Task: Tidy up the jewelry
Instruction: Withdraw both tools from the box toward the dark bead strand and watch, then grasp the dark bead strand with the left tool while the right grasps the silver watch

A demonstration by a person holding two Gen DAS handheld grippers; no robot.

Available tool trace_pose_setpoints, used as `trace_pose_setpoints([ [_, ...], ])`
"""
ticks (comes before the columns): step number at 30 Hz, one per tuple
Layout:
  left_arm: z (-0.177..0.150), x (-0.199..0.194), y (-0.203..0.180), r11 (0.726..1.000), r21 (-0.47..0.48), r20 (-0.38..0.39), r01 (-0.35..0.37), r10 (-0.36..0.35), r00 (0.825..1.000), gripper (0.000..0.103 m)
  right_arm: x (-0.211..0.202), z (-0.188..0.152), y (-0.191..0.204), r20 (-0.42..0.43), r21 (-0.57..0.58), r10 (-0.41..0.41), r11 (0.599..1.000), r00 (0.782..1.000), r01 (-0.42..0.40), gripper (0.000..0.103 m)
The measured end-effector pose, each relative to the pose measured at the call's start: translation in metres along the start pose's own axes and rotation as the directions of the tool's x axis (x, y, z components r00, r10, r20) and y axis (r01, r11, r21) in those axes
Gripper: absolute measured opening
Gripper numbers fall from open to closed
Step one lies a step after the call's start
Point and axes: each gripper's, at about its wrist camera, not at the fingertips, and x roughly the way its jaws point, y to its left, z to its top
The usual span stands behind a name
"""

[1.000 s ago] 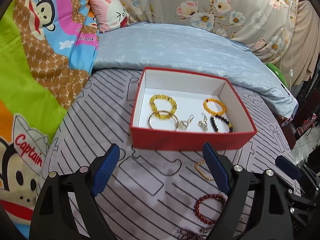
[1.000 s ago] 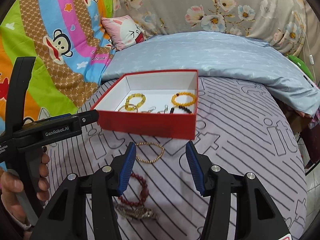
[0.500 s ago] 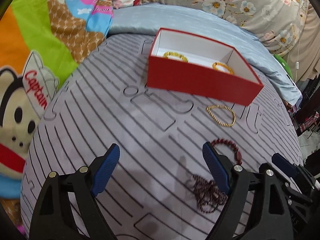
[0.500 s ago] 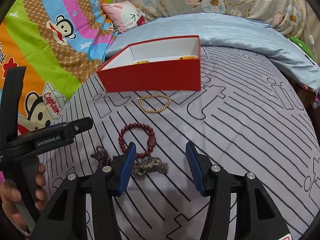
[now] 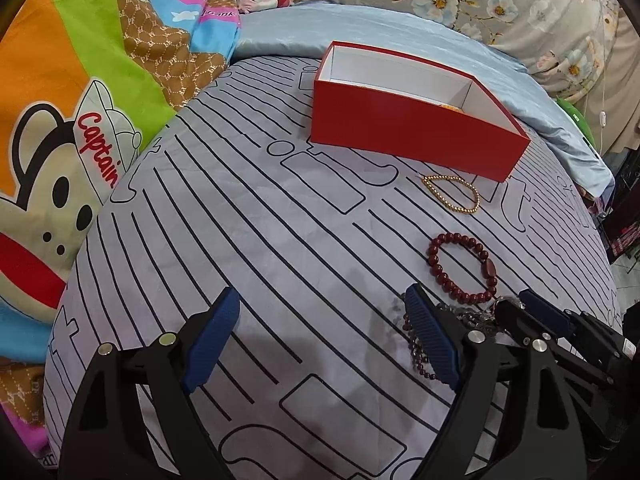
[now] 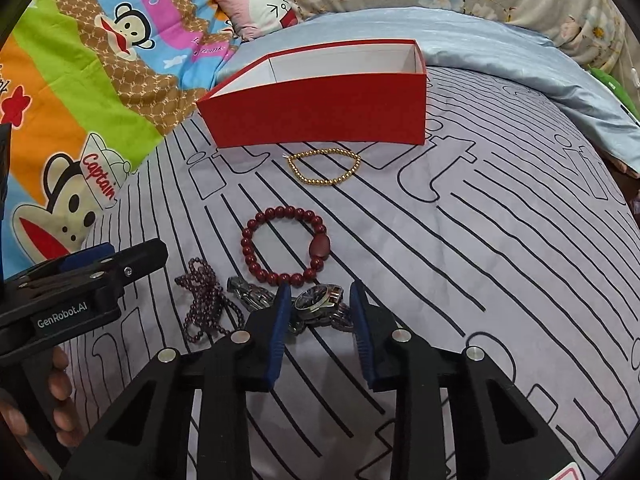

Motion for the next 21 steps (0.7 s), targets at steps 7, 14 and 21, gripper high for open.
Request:
trace_pose_setpoints([
  [7,-0.01,0.0,-0.006,1.0,0.013,-0.025,0.028,-0.028,0.999,0.082,-0.013,-0.018,-0.013,-0.011,0.038,0.014,0.999,1.0,-0.014,0.025],
  [14,-0.021,0.003,-0.024,0.997,0.039,-0.057,0.071,-0.068,0.996,0.082,-0.022,-0.029,-0.018,-0.009,0.064,0.013,0.998,1.0,-0.013,0.025],
  [21,-0.022,0.011,-0.036,0.997,0.042,-0.065,0.071,-0.068,0.996,0.083,-0.026,-0.034,-0.021,-0.005,0.097,0.02,0.995,1.0,-0.019,0.028],
])
